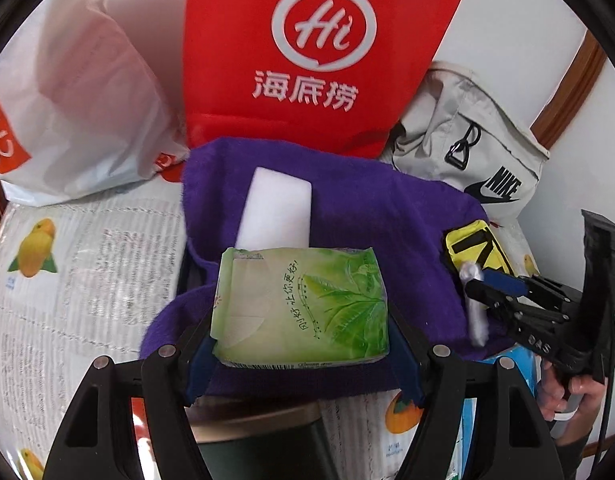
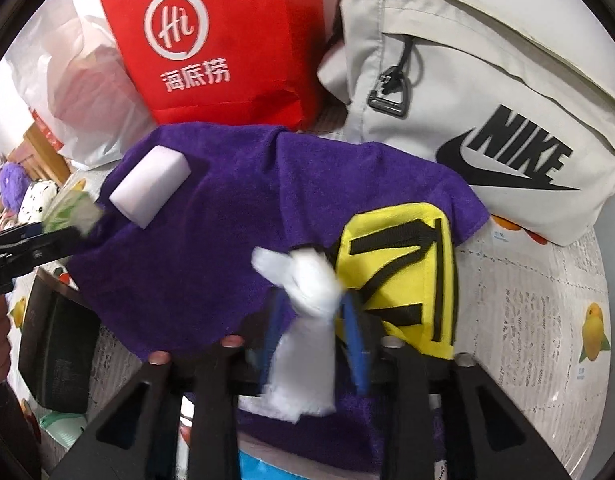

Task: Organize soft objects
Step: 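Set the wipes pack on the towel with the left tool while the right tool drops the glove there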

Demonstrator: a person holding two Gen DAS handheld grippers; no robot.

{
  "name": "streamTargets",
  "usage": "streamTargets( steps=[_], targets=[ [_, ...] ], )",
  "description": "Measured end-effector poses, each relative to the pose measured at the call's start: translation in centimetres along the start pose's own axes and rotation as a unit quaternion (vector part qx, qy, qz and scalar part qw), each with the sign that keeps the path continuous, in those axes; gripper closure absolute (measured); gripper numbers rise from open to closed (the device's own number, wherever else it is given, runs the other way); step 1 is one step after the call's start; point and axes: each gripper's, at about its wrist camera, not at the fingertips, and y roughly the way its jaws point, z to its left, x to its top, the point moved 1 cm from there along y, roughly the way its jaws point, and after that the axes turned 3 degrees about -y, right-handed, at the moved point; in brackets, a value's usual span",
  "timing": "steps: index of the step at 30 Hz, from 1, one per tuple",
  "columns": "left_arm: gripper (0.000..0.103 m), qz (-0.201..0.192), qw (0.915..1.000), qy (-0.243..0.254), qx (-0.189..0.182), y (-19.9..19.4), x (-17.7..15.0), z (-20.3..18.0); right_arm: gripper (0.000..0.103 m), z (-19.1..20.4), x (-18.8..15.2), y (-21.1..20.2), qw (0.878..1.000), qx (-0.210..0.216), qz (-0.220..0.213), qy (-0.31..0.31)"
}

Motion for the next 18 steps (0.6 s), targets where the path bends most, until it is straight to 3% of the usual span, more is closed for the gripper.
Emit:
streamTargets(
  steps=[6,13,18],
  targets=[
    [0.031,0.017,0.9997,0.016,0.011,1.8,0.1,-0.7,0.045,0.5,0.4,-0.8,1.000,-0.010,-0.020,-0.009],
    [0.030,0.042,0.9983,0.015,0.037,3.6,0.2,-0.9,0.043,0.2,0.5,-1.4,0.999,-0.017,-0.028,-0.009],
    [0.010,0.039,0.9984,0.019,0.037,3.6,0.2,-1.3,0.043,-0.1,0.4,-1.6,0.999,-0.016,-0.027,-0.008]
  ],
)
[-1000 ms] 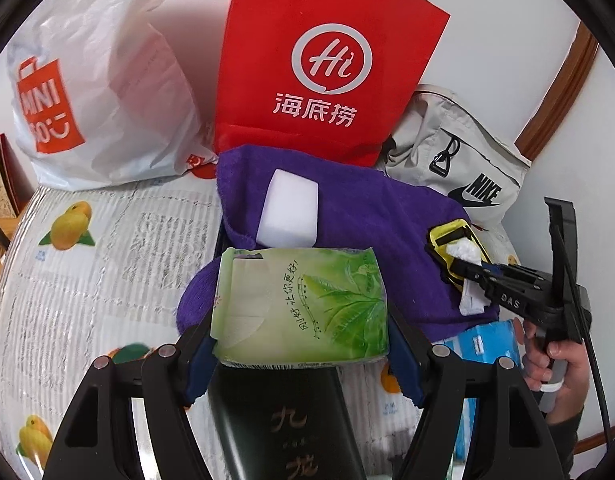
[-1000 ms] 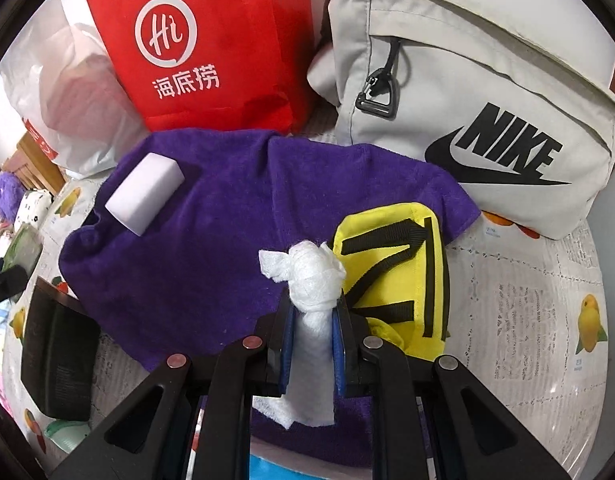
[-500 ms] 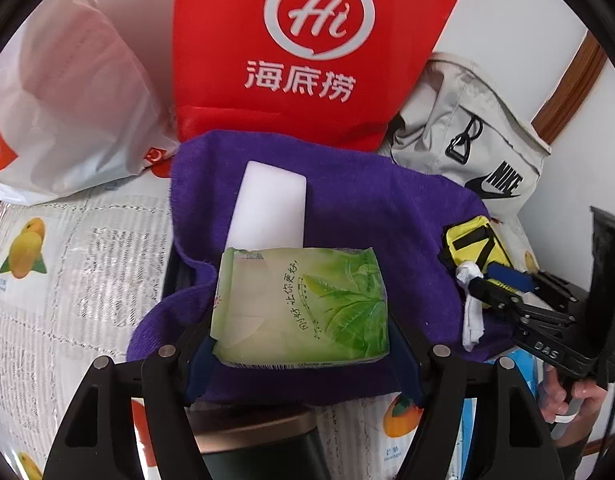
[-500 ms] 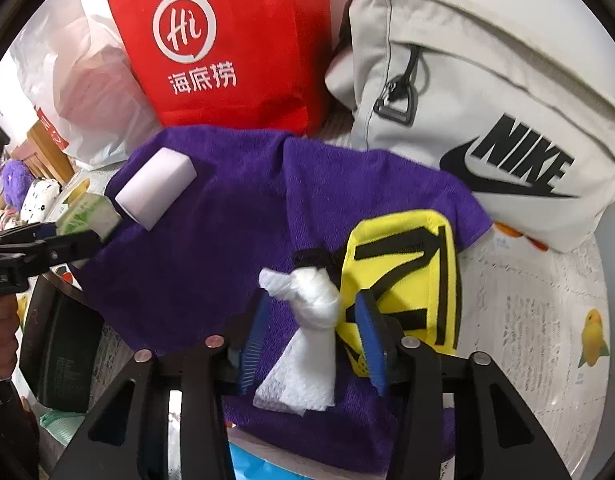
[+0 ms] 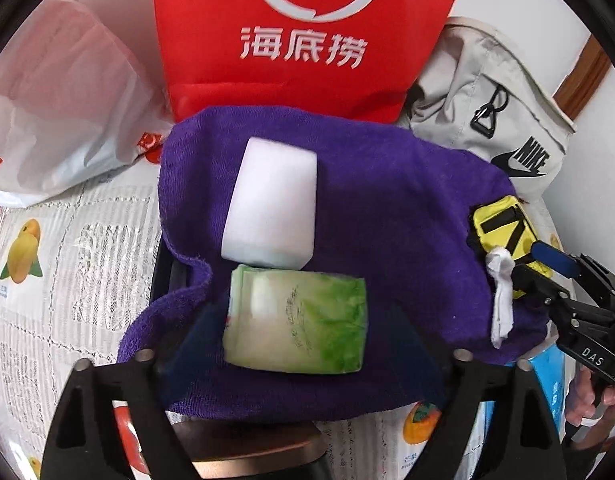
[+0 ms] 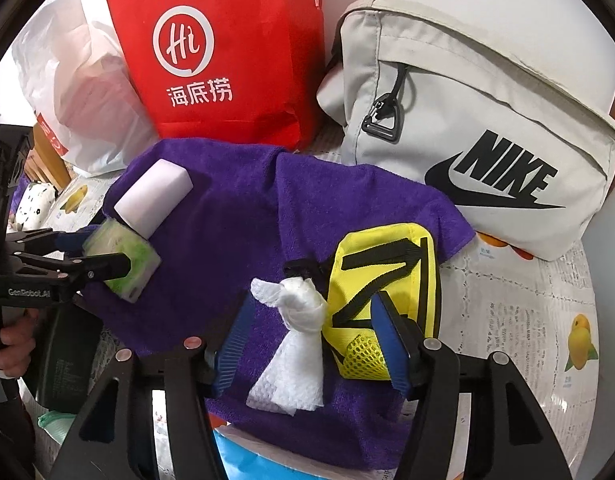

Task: Organize soft objects
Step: 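Set the wipes pack on the towel with the left tool while the right tool drops the glove there, then grasp the black watch strap with the left tool while the right tool moves to the pile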

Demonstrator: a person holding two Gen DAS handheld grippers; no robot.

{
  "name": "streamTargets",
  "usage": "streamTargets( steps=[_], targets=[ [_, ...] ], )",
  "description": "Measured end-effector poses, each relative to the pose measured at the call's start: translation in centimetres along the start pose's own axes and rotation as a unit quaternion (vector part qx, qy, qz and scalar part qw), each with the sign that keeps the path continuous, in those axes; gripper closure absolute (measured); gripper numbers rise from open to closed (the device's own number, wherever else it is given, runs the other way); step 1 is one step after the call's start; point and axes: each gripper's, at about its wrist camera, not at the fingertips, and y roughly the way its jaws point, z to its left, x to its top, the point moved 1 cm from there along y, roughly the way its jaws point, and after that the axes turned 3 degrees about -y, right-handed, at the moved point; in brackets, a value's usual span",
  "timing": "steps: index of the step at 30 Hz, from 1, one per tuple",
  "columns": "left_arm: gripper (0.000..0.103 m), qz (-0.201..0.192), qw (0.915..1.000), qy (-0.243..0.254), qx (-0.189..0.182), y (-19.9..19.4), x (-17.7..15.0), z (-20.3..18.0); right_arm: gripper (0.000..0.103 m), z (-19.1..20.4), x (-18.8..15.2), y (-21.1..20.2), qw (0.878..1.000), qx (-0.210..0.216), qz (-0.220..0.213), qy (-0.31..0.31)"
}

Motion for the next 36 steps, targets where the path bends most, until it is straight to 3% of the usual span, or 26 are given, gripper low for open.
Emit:
streamTargets(
  steps=[9,16,22,28,36],
  targets=[
    [0.009,-0.016,0.9998,0.006,-0.002,-2.5,-0.5,-0.2,0.043,0.5,-0.2,-1.6,1.000,0.003,-0.016,0.000],
    [0.011,-0.070,0.9971,-0.024,-0.017,-7.3,-2.2,1.2,0.043,1.7,-1.7,-5.5,0.999,0.007,-0.038,-0.002],
    [0.011,-0.078,0.9945,-0.039,-0.057,-11.3,-5.7,1.6,0.043,3.5,-4.3,-10.0,0.997,0.015,-0.068,-0.013],
    [0.011,-0.065,0.9962,-0.021,-0.053,-14.1,-10.0,0.7,0.043,5.6,-7.6,-14.0,0.996,0.022,-0.088,-0.007],
    [0.011,-0.064,0.9963,-0.005,-0.057,-14.9,-16.2,-0.7,0.043,7.5,-12.7,-17.3,0.995,0.029,-0.093,0.020]
  ],
)
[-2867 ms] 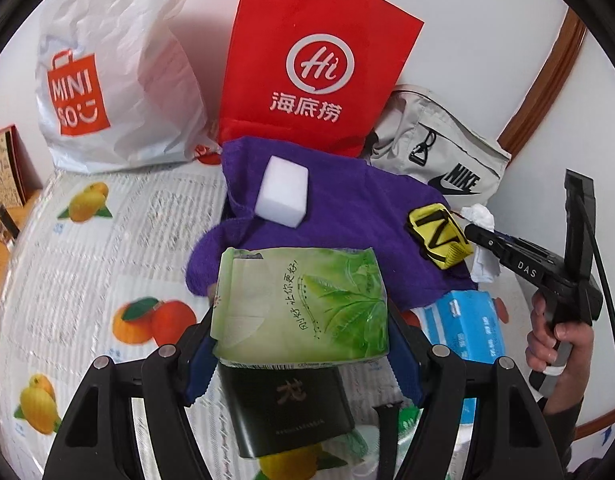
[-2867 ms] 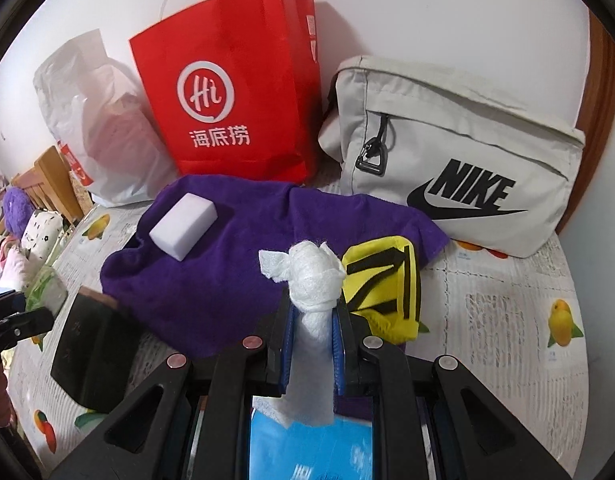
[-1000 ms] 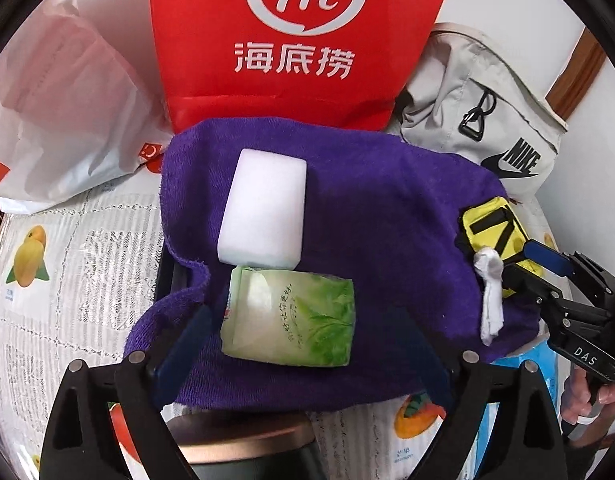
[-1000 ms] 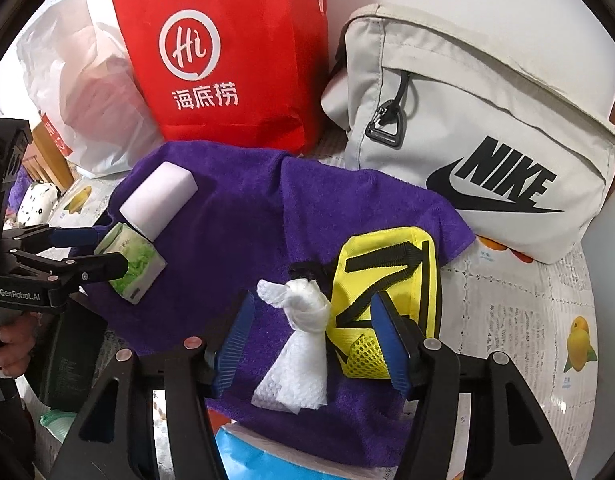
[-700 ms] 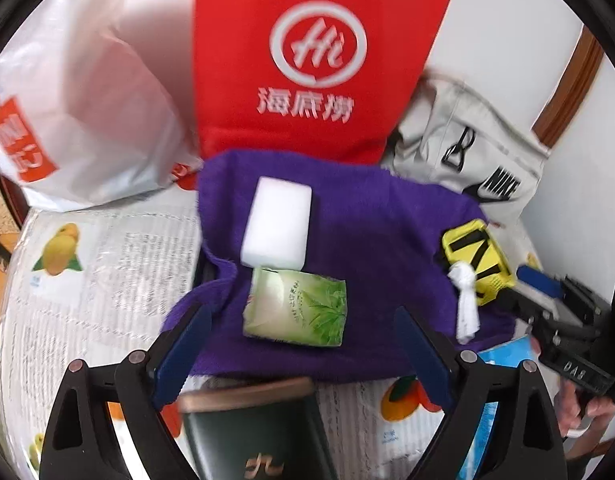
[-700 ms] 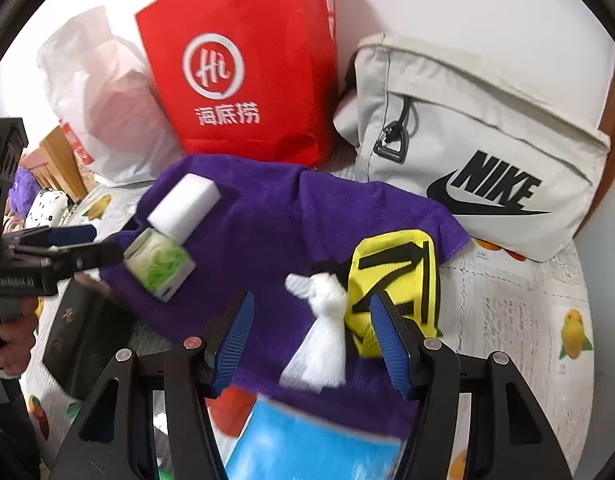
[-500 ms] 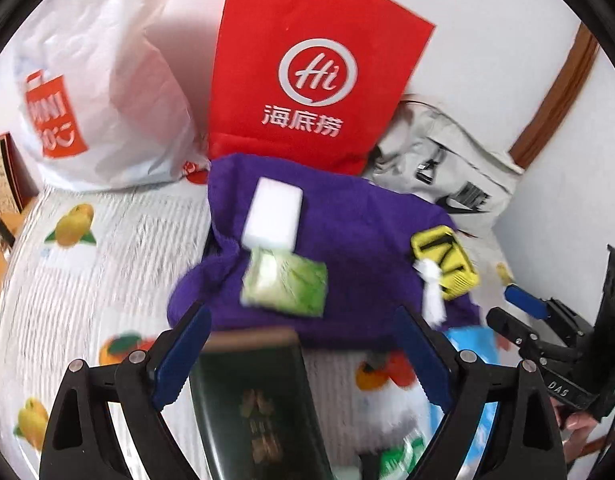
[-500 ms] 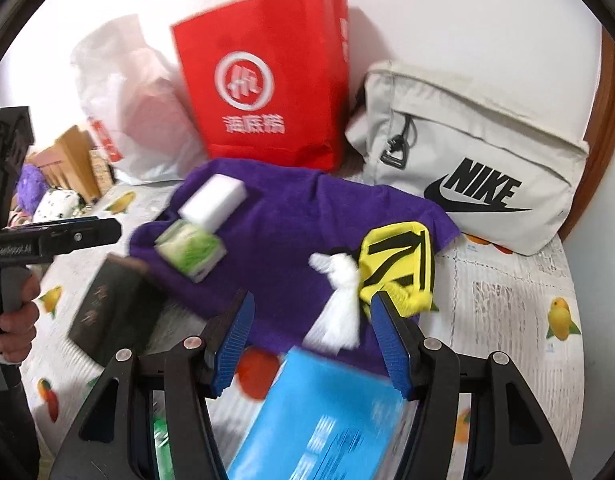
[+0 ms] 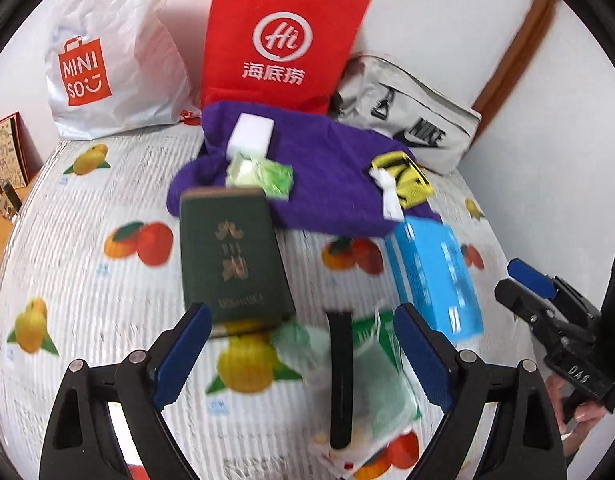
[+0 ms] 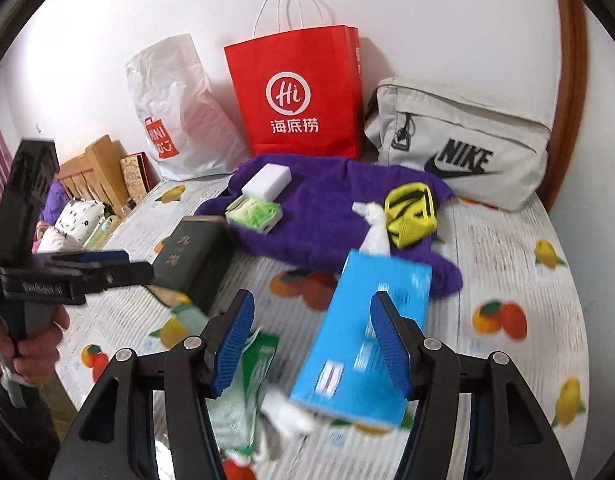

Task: Organize soft objects
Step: 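Grasp the black watch strap with the left tool while the right tool moves to the pile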

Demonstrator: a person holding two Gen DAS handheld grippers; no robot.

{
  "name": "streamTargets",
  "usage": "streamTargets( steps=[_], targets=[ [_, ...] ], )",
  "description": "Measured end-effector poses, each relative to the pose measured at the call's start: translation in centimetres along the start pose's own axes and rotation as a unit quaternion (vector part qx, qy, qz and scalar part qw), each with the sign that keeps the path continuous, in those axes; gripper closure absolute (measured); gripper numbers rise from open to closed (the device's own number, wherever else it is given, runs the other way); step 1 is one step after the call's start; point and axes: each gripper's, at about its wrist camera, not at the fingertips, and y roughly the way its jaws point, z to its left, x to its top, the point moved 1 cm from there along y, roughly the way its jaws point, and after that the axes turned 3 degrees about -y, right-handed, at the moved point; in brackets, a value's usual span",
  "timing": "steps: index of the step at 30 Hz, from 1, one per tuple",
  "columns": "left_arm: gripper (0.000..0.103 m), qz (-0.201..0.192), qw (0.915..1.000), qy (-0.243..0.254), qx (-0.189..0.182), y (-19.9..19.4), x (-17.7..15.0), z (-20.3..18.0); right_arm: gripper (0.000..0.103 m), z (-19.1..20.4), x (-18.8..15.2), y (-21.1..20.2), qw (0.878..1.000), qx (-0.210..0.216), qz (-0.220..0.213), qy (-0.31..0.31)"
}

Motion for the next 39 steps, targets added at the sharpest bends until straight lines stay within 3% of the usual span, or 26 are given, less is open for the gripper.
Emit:
streamTargets(
  steps=[3,8,11,14,16,28,29,31,39],
  targets=[
    [0.011,-0.011,0.9996,0.023,0.007,0.1,-2.4,-0.9,0.043,0.3,-2.0,-1.0,1.000,-0.005,-0.004,0.010],
    [0.023,-0.007,0.9977,0.067,0.006,1.1,-5.9,-2.3,0.043,0.6,-5.9,-2.4,0.999,-0.015,-0.007,0.027],
    [0.036,-0.004,0.9968,0.079,0.013,1.9,-7.3,-2.9,0.043,0.7,-7.8,-2.7,0.999,-0.029,-0.002,0.032],
    [0.041,-0.001,0.9959,0.090,0.005,2.7,-8.1,-3.4,0.043,0.6,-9.3,-3.1,0.999,-0.031,-0.005,0.036],
    [0.054,0.005,0.9953,0.097,0.007,3.4,-8.3,-3.7,0.043,0.2,-10.1,-3.2,0.998,-0.030,-0.005,0.047],
    [0.060,0.023,0.9959,0.087,0.010,5.7,-8.2,-3.3,0.043,-0.5,-11.6,-3.1,0.998,-0.021,-0.008,0.056],
    [0.063,0.023,0.9959,0.087,0.009,5.9,-8.1,-3.4,0.043,-0.4,-11.7,-2.9,0.998,-0.020,-0.006,0.056],
    [0.082,0.027,0.9957,0.089,0.005,6.1,-8.1,-3.5,0.043,-0.4,-11.8,-2.7,0.998,-0.016,-0.003,0.056],
    [0.079,0.042,0.9931,0.107,0.020,6.3,-8.3,-3.7,0.043,-0.5,-11.9,-2.3,0.998,-0.010,0.002,0.063]
  ],
)
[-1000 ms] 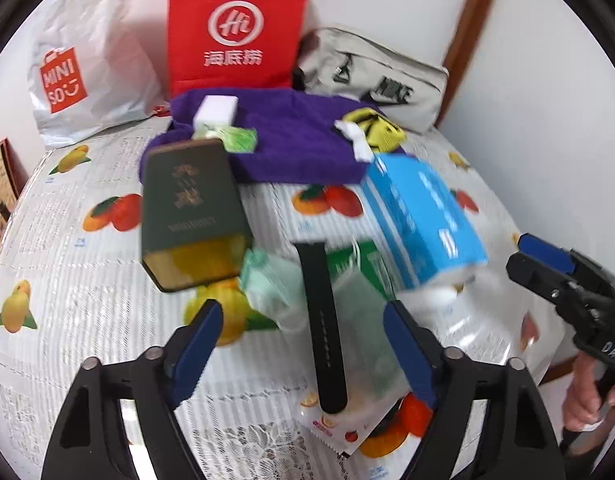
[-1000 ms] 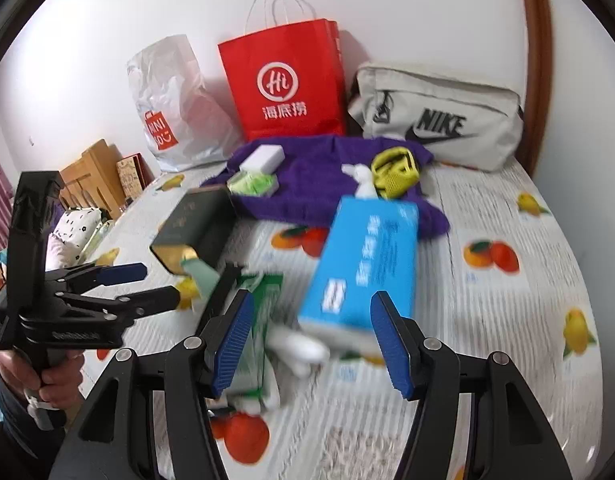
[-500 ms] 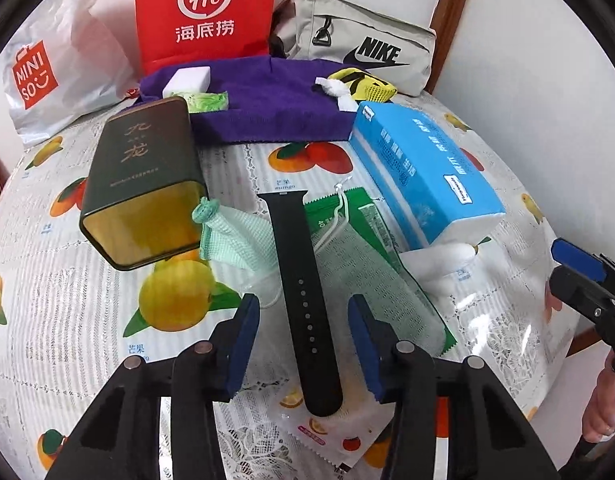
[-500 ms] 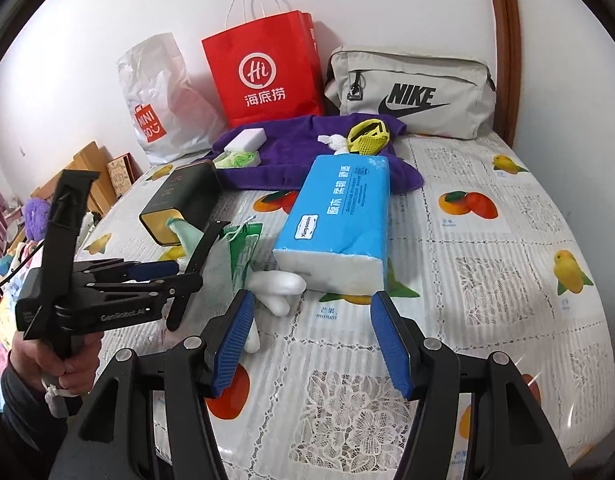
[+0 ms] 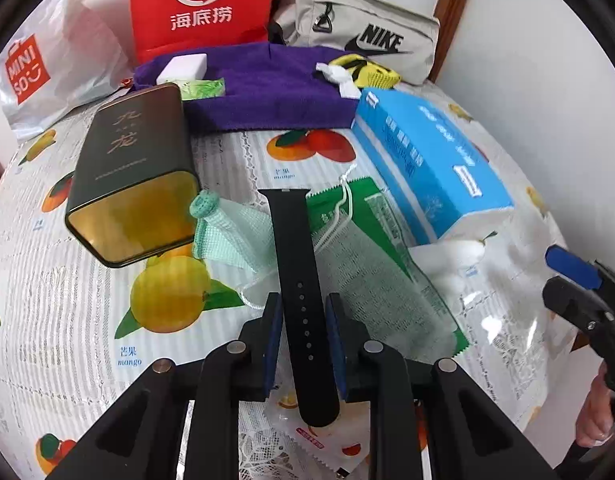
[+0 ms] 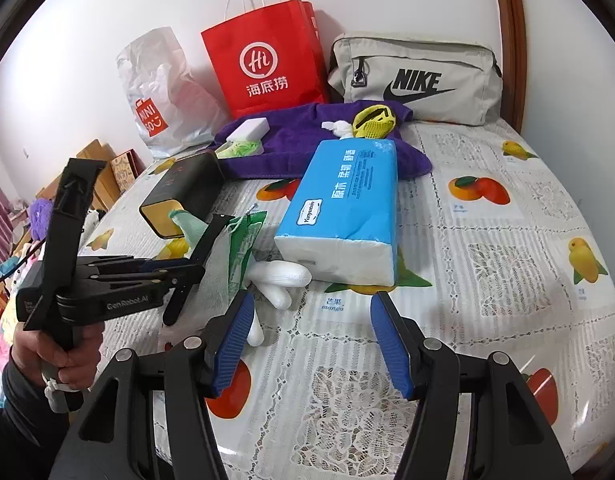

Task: Organize soft objects
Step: 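Grasp the black watch strap with the left tool while the right tool moves to the pile, then lift the watch strap with the left tool while the right tool approaches the clear plastic bag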

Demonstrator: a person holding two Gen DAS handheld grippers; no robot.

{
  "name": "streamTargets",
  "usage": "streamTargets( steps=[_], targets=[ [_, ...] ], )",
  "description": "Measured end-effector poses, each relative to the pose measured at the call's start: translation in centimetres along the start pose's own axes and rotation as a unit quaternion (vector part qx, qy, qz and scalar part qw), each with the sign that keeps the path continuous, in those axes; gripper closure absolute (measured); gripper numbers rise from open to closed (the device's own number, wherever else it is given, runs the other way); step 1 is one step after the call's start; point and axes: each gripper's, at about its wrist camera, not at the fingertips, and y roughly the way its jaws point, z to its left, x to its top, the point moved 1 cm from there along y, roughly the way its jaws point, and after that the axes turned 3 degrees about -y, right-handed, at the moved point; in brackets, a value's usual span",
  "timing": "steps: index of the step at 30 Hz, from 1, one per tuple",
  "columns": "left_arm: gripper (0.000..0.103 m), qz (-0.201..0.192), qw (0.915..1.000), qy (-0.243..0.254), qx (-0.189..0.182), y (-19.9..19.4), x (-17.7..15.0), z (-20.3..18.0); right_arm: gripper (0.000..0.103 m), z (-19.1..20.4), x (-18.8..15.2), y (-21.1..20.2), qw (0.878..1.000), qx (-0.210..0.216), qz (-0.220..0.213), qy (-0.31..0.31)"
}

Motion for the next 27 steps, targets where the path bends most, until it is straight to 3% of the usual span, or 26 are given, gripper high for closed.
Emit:
streamTargets(
  steps=[4,7,27],
  targets=[
    [0.078,-0.006,0.9999,0.010,0.002,0.8,-0.1,-0.3,0.043,0.3,-0.1,0.3,1.000,0.001,0.005,-0.005],
    [0.083,-0.003,0.9999,0.003,-0.011,0.6,0.1,0.1,0.043,0.4,-0.2,0.5,1.000,0.000,0.008,-0.007],
    [0.090,-0.040,0.9961,-0.049,-0.062,-4.9,-2.3,4.8,0.043,4.9,-0.5,2.3,0.998,0.013,0.034,-0.050]
  ],
)
